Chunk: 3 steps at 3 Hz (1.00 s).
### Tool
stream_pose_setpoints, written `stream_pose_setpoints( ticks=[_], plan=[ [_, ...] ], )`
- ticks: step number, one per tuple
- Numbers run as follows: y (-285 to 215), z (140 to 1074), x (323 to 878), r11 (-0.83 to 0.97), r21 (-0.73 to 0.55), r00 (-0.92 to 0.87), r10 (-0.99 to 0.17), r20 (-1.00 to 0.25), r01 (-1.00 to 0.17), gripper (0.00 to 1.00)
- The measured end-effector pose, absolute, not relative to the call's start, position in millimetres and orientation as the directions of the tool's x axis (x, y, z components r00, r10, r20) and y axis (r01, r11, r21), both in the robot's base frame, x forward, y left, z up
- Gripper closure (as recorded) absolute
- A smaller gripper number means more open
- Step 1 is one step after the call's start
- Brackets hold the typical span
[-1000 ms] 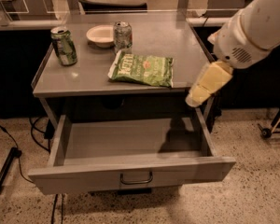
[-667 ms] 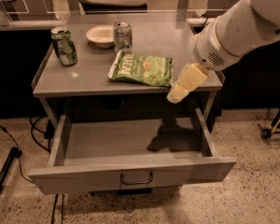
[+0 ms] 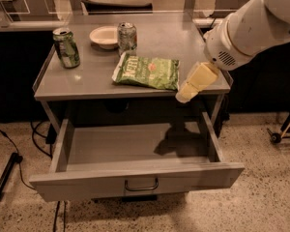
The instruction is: Place green jalapeno chip bag into top drawer
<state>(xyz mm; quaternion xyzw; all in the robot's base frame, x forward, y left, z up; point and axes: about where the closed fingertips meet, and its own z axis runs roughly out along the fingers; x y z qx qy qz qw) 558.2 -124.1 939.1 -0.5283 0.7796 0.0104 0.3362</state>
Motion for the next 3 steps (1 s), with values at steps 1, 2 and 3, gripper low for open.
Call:
stream_pose_setpoints(
  ticks=[1, 2, 3],
  plan=[
    [-125, 933, 567, 0.454, -0.327, -0.228, -0.808, -0.544, -0.829, 0.0],
    [-112, 922, 588, 0.469, -0.3, -0.235, -0.784, -0.574, -0.831, 0.0],
    [-96, 912, 611, 0.48, -0.273, -0.237, -0.758, -0.608, -0.833, 0.0]
  ],
)
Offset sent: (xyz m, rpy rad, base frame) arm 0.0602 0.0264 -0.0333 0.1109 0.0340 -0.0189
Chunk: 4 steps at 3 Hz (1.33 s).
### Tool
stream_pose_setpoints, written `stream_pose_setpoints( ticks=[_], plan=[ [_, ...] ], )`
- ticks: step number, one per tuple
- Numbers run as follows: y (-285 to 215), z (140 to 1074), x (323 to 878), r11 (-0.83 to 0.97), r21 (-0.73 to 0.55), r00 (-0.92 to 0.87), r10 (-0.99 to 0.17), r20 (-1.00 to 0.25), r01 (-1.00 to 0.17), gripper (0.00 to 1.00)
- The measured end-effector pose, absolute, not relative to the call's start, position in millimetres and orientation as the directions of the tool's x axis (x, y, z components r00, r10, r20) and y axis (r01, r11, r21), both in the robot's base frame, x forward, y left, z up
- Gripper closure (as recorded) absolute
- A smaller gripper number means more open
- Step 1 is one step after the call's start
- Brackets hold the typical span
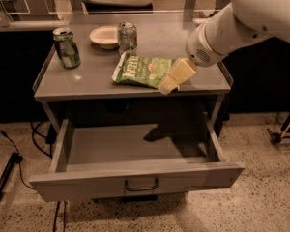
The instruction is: Place green jalapeno chip bag into top drawer
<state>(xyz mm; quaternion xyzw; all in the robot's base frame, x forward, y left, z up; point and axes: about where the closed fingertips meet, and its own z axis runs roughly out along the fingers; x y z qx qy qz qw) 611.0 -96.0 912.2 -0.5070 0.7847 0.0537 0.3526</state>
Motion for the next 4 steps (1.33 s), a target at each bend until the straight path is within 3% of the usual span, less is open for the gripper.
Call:
stream_pose_setpoints(
  ticks=[4],
  plan=[
    [-9, 847, 685, 0.502, -0.108, -0.287, -0.643, -0.709, -0.858, 0.0]
  ],
)
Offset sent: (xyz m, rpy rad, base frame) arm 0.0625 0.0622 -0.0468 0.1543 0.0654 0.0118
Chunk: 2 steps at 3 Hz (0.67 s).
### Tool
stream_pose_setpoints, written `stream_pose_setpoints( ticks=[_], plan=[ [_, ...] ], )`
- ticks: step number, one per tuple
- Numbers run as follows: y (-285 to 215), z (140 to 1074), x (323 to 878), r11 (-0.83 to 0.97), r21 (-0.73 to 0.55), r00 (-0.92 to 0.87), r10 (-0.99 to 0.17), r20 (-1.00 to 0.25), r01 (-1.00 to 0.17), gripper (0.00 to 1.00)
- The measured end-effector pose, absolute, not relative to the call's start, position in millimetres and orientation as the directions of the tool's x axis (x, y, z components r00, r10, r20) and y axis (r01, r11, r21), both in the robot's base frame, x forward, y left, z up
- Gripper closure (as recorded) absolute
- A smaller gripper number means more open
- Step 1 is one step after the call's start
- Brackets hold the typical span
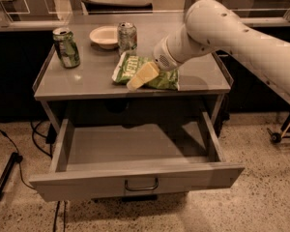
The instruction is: Place green jalapeno chip bag into top drawer
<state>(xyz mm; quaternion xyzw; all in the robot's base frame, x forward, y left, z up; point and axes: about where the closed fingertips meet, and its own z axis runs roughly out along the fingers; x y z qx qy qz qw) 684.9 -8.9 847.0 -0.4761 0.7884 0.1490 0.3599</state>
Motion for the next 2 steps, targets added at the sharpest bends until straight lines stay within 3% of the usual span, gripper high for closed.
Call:
stream_pose_setpoints(
  ticks=[2],
  plan=[
    [-11.1, 835.5, 701.3, 0.528, -0.117, -0.312, -0.651, -0.692, -0.841, 0.0]
  ],
)
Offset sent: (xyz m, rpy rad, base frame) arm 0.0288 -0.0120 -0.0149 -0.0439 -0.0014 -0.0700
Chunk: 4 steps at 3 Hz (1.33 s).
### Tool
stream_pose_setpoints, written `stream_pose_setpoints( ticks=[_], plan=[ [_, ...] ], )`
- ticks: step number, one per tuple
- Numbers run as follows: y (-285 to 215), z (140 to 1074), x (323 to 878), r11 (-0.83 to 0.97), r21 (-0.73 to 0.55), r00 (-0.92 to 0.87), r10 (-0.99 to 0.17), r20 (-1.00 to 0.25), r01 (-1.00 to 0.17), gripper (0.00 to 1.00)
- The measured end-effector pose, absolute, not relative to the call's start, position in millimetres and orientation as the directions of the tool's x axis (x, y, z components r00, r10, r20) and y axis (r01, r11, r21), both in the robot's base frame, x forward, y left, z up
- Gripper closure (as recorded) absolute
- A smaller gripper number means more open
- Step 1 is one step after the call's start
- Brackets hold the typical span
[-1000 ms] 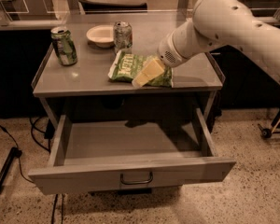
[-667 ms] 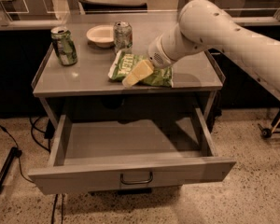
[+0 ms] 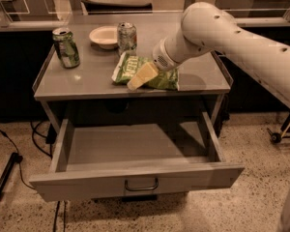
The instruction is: Place green jalapeno chip bag into top drawer
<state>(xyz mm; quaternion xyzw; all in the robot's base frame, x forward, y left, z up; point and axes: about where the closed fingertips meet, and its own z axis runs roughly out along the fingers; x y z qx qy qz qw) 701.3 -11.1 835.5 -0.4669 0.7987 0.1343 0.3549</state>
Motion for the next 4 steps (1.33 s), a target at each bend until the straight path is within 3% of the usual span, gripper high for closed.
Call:
stream_pose_setpoints(
  ticks=[2, 4],
  plan=[
    [-23, 822, 713, 0.558, -0.121, -0.349, -0.659, -0.666, -0.821, 0.01],
    [-33, 828, 713, 0.559, -0.123, -0.363, -0.674, -0.643, -0.82, 0.51]
  ],
)
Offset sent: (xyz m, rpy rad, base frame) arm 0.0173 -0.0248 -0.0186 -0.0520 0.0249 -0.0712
